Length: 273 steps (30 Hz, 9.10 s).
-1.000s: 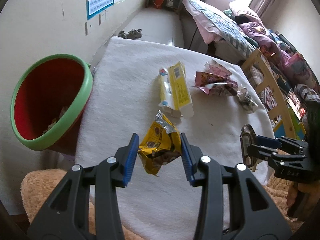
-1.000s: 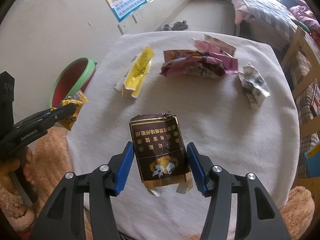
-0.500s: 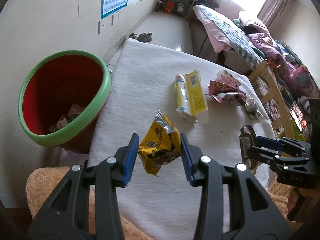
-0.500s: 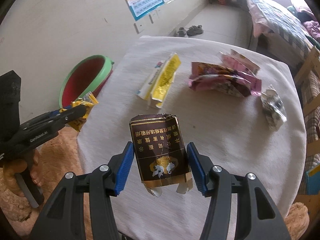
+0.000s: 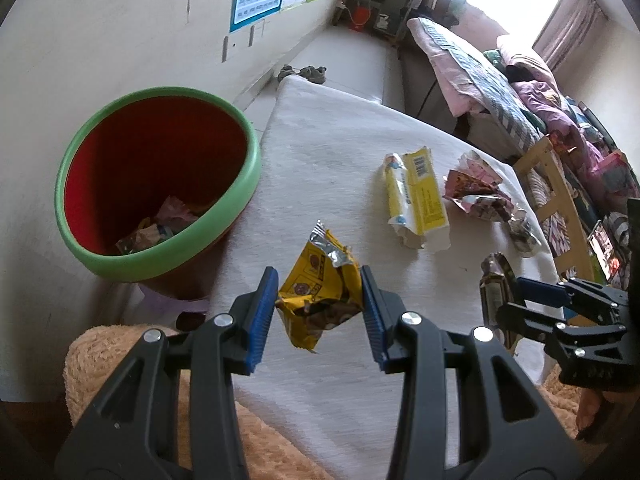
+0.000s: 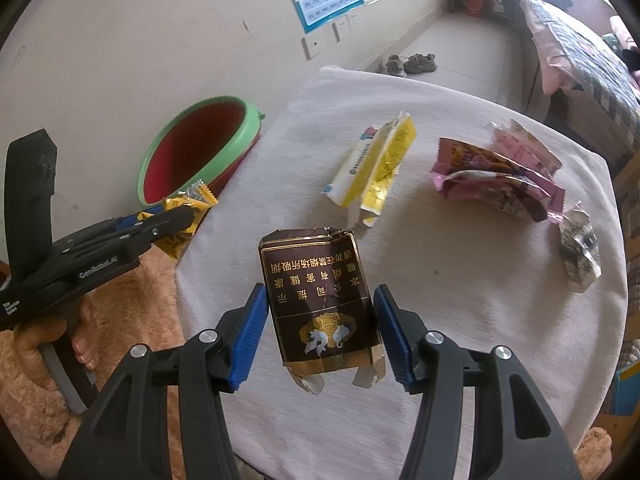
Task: Collect trash
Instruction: 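Carry the yellow-silver wrapper over the bucket with the left tool while the right tool holds the brown pack, then open both tools over the bucket to drop the yellow-silver wrapper and brown pack, then grasp the white printed paper with the right tool while the left tool grasps the yellow-white carton, then carry the yellow-white carton with the left tool while the right tool carries the white paper over the bucket, then open both tools over the bucket to drop the carton and white paper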
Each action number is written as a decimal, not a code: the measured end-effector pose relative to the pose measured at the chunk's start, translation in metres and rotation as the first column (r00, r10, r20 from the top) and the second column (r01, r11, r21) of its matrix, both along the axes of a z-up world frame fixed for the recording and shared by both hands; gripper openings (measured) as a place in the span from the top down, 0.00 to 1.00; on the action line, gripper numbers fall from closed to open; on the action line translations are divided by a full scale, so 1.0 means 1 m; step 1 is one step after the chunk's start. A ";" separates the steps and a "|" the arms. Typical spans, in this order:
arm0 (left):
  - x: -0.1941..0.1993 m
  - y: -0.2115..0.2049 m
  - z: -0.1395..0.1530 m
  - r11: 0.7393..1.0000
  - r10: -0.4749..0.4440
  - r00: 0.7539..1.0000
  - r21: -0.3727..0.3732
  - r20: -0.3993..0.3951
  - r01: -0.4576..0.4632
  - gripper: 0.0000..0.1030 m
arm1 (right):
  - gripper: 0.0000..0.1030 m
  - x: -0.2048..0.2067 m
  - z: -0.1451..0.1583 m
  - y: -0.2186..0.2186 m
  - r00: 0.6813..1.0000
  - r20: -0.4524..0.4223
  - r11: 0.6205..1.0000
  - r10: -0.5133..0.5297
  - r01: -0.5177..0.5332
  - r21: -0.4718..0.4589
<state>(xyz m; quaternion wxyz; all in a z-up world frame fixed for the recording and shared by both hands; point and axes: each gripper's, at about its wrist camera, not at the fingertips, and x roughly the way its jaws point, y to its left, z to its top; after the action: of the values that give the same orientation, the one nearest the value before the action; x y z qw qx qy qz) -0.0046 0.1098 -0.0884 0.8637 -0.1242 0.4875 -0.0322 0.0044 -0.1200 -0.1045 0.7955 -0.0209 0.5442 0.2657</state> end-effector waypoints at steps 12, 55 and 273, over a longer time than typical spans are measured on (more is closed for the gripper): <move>-0.001 0.012 -0.008 1.000 0.023 1.000 -0.007 -0.018 -0.023 0.62 | 0.48 0.001 -0.006 0.014 0.999 -0.019 0.999 0.034 -0.034 -0.007; 0.036 0.159 -0.013 0.928 0.369 0.928 -0.025 -0.039 -0.371 0.35 | 0.38 0.121 0.028 0.183 0.993 0.004 0.974 0.116 -0.114 0.196; 0.028 0.145 -0.023 0.927 0.374 0.925 0.051 -0.072 -0.371 0.54 | 0.58 0.085 0.023 0.188 0.962 0.096 0.964 0.254 -0.260 0.053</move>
<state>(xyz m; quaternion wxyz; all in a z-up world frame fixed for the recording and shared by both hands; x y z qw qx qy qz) 0.0231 0.2552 -0.1113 0.8359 -0.2001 0.4898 0.1462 0.0897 0.0677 -0.0820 0.7778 -0.0771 0.4920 0.3833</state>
